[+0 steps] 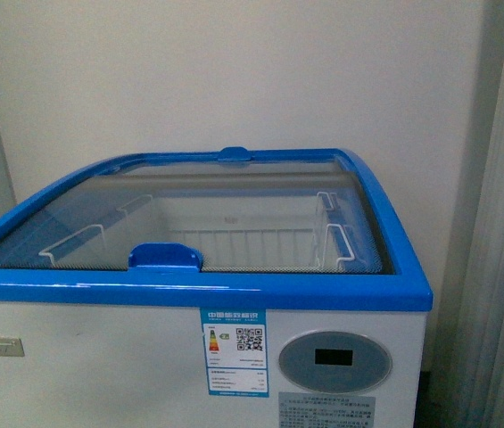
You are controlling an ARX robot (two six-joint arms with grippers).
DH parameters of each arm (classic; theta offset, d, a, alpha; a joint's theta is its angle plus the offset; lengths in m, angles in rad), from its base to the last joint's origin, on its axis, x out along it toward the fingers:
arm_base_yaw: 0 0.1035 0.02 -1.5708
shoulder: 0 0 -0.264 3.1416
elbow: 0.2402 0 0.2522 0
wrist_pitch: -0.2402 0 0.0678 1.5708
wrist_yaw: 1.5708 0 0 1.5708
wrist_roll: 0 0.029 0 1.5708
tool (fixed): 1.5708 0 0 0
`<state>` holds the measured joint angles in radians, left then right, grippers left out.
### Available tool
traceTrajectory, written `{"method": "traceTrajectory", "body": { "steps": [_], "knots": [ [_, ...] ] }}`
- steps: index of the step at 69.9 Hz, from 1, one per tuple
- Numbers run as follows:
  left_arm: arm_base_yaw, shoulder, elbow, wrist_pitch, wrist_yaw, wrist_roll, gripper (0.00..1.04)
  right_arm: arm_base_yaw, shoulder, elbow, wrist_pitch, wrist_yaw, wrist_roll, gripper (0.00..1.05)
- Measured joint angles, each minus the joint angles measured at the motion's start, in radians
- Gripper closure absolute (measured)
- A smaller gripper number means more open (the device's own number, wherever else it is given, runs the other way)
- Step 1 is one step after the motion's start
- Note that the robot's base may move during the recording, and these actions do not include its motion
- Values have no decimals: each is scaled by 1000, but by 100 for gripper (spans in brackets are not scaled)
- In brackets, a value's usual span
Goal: Put drink in fridge
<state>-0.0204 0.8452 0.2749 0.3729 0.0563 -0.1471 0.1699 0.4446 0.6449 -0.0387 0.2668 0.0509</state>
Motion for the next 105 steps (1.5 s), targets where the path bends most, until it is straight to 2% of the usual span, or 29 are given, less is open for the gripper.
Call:
{"method": "traceTrajectory", "body": {
  "steps": [9,13,16,21,22,25,29,39,48,74,96,105],
  "knots": [
    [-30,309,203,245,100,216,8,0,0,0,0,0,0,65],
    [-42,389,277,268,143,294,8,0,0,0,0,0,0,65],
    [-56,473,362,267,201,426,8,0,0,0,0,0,0,65],
    [-72,551,453,229,277,574,8,0,0,0,0,0,0,65],
    [-100,648,601,114,387,916,8,0,0,0,0,0,0,65],
    [-101,654,609,103,394,957,8,0,0,0,0,0,0,65],
    [-106,695,684,-6,431,1072,8,0,0,0,0,3,0,65],
    [-109,804,803,-124,429,1274,8,1,0,0,0,-3,0,65],
    [-114,859,863,-174,427,1357,8,1,0,0,0,3,0,65],
    [-125,989,1026,-274,403,1449,8,1,0,0,0,3,0,65],
    [-126,1098,1144,-289,401,1478,8,1,0,0,0,3,0,65],
    [-126,1189,1284,-280,386,1482,8,1,0,0,0,1,0,65]
  ]
}}
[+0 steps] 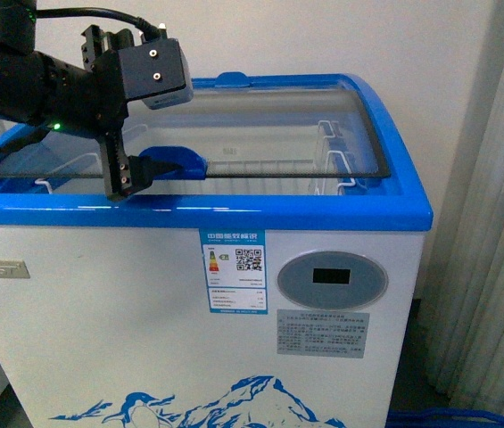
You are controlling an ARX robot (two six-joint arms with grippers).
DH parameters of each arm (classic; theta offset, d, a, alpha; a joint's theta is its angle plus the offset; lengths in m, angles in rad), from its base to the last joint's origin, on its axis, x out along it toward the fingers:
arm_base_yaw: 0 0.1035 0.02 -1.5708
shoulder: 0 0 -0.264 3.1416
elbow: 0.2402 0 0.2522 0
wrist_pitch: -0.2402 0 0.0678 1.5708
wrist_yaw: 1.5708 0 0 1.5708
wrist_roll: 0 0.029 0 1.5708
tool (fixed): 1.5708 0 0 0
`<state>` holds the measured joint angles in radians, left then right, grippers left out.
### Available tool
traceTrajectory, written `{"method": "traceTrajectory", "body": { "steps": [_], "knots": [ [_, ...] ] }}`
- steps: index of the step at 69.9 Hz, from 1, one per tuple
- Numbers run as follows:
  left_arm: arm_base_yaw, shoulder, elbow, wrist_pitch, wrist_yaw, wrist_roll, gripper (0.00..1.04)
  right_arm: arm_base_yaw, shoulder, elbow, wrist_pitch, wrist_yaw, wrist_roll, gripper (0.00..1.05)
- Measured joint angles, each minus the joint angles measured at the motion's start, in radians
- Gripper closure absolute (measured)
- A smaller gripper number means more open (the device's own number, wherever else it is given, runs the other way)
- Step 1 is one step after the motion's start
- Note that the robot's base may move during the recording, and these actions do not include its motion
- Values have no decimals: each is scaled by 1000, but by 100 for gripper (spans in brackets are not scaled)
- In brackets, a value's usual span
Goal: Put drink in fridge
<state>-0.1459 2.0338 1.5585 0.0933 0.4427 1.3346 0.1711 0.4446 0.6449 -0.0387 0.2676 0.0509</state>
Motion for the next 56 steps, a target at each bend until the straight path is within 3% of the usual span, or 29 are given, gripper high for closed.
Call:
{"method": "traceTrajectory", "body": {
  "steps": [15,26,42,56],
  "knots": [
    [-7,166,252,34,-82,4,8,0,0,0,0,2,0,65],
    [-22,363,542,80,-270,-51,8,0,0,0,0,1,0,65],
    [-49,603,925,63,-445,-160,8,0,0,0,0,0,0,65],
    [-53,589,887,126,-535,-298,8,0,0,0,0,2,0,65]
  ]
}}
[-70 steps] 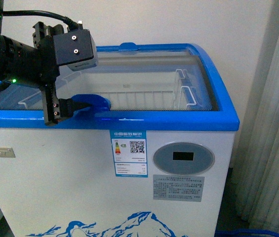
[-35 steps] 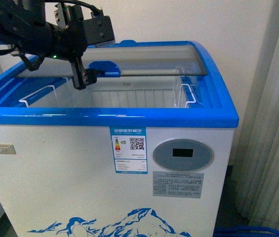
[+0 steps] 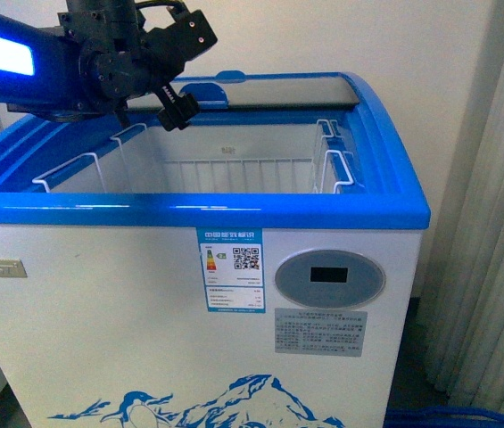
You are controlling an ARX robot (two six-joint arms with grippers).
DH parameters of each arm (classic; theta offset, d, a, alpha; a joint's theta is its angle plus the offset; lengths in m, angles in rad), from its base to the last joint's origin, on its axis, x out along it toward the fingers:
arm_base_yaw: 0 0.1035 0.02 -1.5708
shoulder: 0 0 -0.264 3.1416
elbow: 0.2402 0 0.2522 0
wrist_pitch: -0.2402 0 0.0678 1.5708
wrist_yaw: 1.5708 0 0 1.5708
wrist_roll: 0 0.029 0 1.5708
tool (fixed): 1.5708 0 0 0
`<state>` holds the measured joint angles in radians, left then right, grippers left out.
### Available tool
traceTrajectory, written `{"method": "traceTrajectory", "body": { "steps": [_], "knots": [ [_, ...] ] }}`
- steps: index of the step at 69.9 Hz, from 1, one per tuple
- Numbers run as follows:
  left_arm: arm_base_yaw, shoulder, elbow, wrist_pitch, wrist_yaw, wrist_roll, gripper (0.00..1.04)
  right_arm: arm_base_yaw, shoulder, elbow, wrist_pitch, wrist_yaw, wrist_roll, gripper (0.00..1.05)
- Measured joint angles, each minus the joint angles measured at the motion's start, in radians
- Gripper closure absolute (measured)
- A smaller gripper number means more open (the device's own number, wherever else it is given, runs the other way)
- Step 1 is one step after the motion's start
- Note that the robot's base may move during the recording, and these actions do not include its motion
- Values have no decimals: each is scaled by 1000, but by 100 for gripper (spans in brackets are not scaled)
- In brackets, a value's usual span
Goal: Put drink in fridge
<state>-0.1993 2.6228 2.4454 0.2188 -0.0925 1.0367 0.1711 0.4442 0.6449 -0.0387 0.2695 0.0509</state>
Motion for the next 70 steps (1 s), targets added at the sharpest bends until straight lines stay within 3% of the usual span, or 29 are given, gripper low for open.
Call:
{"method": "traceTrajectory", "body": {
  "steps": [11,15,23,40,46,49,52,55,61,66,70],
  "knots": [
    [14,-183,-270,-3,-40,-200,8,0,0,0,0,-1,0,65],
    [27,-331,-463,-10,-32,-354,8,0,0,0,0,-1,0,65],
    [45,-669,-877,-30,61,-661,8,0,0,0,0,-1,0,65],
    [18,-1185,-1453,-6,159,-909,9,0,0,0,0,0,0,65],
    [10,-1364,-1676,204,-10,-973,23,0,0,0,0,-1,0,65],
    [33,-1495,-1814,274,-36,-992,32,0,0,0,0,-3,0,65],
    [81,-1676,-1972,248,-10,-1010,42,-1,2,1,-3,-2,1,65],
    [151,-1868,-2119,159,66,-1017,53,-51,61,105,-242,-135,-11,65],
    [190,-2118,-2283,39,81,-1027,69,-143,135,260,-599,-348,-86,65],
    [192,-2208,-2320,28,91,-1027,79,-205,163,277,-713,-463,-159,65],
    [194,-2245,-2323,28,90,-1028,88,-245,203,275,-716,-520,-237,65]
  ]
}}
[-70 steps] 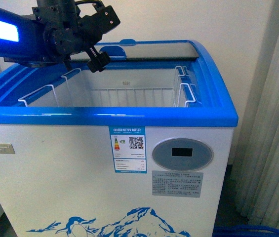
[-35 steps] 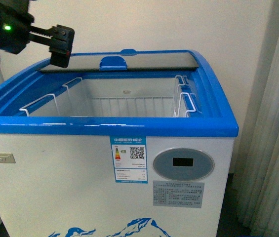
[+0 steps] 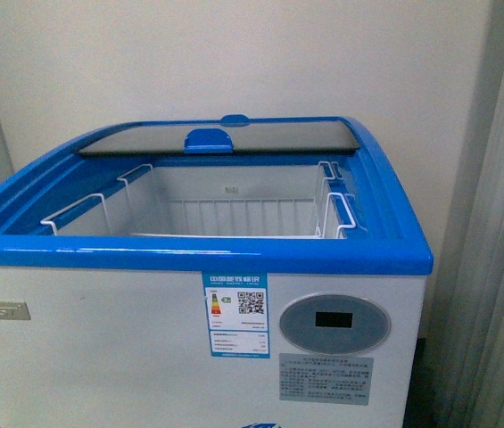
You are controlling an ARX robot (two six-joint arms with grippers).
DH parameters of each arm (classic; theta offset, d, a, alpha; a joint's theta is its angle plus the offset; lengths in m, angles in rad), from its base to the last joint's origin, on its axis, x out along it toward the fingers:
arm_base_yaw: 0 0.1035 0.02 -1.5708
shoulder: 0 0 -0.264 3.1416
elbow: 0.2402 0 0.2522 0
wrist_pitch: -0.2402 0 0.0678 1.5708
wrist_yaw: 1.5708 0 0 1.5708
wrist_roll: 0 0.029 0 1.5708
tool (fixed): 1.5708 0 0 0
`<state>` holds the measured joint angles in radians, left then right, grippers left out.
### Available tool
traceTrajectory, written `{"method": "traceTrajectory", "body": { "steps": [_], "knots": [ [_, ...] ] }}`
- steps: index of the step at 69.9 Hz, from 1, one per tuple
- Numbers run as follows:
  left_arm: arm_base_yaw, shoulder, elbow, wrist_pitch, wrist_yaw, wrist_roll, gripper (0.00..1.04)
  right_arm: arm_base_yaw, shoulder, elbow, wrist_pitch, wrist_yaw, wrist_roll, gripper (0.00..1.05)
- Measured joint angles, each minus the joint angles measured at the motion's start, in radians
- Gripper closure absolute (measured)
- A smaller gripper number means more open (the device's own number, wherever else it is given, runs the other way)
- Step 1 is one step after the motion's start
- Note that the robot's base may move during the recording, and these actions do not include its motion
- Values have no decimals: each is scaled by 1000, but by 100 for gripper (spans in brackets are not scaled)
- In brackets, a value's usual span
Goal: Put drink in fridge
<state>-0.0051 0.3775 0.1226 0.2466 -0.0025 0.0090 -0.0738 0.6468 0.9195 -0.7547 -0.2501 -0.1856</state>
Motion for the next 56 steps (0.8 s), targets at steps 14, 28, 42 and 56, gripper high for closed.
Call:
{"method": "traceTrajectory", "body": {
  "steps": [14,28,42,56],
  "knots": [
    [2,-56,-29,-15,3,-3,102,0,239,106,165,-28,-291,65],
    [2,-110,-59,-40,3,-4,102,156,651,388,246,46,-732,65],
    [2,-151,-74,-66,2,-4,102,265,1059,695,265,217,-1030,65],
    [2,-198,-108,-70,3,-3,102,326,1334,978,236,307,-1128,65]
  ]
}}
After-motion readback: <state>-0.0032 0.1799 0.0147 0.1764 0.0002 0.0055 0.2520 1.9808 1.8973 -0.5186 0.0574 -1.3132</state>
